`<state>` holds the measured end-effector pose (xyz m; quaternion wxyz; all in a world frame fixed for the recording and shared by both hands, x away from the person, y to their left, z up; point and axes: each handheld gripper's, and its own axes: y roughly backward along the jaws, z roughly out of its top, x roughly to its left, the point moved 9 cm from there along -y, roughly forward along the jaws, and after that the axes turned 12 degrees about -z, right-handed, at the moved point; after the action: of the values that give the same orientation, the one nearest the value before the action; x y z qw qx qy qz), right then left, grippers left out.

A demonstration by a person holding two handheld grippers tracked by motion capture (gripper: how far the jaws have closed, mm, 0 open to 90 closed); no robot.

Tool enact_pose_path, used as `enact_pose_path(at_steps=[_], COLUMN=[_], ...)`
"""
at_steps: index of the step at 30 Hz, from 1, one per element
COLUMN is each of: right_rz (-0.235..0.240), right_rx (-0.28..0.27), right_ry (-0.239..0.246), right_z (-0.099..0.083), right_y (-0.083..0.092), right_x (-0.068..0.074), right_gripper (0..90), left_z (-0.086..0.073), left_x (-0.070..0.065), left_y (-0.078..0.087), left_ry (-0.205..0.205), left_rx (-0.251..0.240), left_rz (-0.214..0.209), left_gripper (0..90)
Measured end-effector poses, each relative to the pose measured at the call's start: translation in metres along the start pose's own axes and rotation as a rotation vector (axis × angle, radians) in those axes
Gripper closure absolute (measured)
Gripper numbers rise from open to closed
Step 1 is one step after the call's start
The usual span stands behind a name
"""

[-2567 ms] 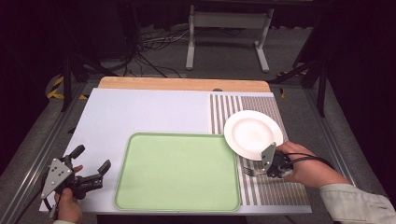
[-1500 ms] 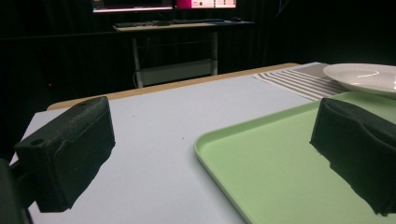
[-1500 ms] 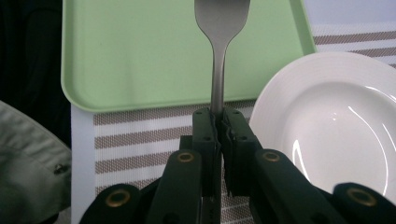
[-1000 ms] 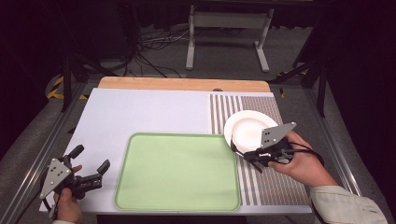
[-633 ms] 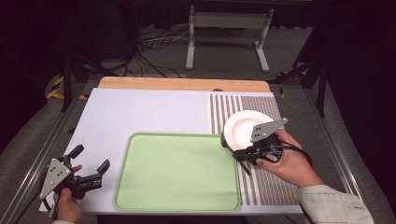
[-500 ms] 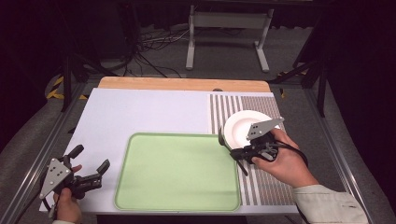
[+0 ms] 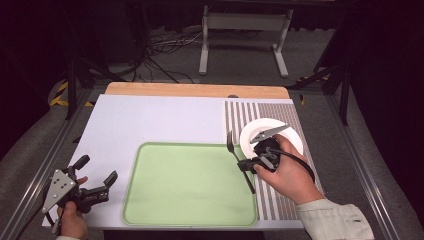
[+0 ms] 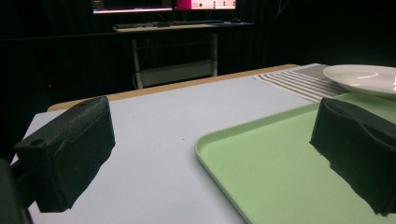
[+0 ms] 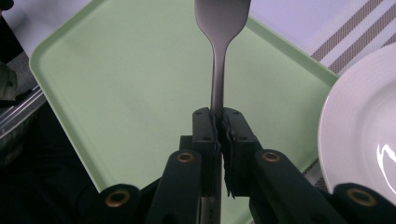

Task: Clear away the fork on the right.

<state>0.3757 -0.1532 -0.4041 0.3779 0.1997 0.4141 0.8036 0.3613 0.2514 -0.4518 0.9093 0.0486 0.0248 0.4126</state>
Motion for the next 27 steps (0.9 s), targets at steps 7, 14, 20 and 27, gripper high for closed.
enact_pose_path(at_steps=[7, 14, 20, 27], right_rz=[-0.026, -0.043, -0.055, -0.058], right_rx=[0.042, 0.104, 0.157, 0.225], right_ry=[-0.058, -0.112, -0.134, -0.149], right_z=[0.002, 0.003, 0.002, -0.002], right_y=[-0.006, -0.018, -0.03, -0.046], right_x=[0.004, 0.006, 0.011, 0.015], right_gripper=[85.3, 85.2, 85.2, 85.2], left_z=[0.0, 0.0, 0.0, 0.0], left_x=[0.0, 0.001, 0.001, 0.001], left_y=[0.0, 0.0, 0.0, 0.001], left_ry=[0.001, 0.0, 0.002, 0.002], left_rx=[0.002, 0.004, 0.003, 0.004], left_rz=[0.0, 0.002, 0.004, 0.004], left_gripper=[0.4, 0.4, 0.5, 0.4])
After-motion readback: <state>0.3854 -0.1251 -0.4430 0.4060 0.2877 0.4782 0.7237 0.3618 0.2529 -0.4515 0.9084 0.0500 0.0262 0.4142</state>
